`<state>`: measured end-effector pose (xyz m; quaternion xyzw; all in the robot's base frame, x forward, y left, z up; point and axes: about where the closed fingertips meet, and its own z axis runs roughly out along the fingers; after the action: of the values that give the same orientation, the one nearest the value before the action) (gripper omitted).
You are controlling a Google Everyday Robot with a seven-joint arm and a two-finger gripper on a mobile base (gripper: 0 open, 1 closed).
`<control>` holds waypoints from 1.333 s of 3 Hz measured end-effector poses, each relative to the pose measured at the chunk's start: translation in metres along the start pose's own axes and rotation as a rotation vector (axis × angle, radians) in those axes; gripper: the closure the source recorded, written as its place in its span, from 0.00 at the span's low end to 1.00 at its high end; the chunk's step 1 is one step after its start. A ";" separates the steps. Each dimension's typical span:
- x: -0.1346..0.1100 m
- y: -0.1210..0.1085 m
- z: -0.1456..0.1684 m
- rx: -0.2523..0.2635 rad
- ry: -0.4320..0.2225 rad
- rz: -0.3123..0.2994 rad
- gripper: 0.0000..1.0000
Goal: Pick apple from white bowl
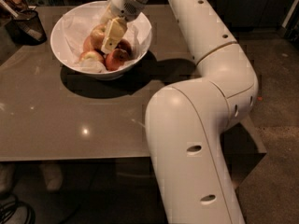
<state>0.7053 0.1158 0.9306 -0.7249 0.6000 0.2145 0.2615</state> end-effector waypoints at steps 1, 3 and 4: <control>0.000 0.000 0.000 0.000 0.000 0.000 0.40; 0.000 0.000 0.000 0.000 0.000 0.000 0.86; 0.000 0.000 0.000 0.000 0.000 0.000 1.00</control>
Offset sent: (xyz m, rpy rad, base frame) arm 0.0000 0.0000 -0.0001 0.0002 0.0002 0.0001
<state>0.7053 0.1158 0.9306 -0.7249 0.6000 0.2146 0.2616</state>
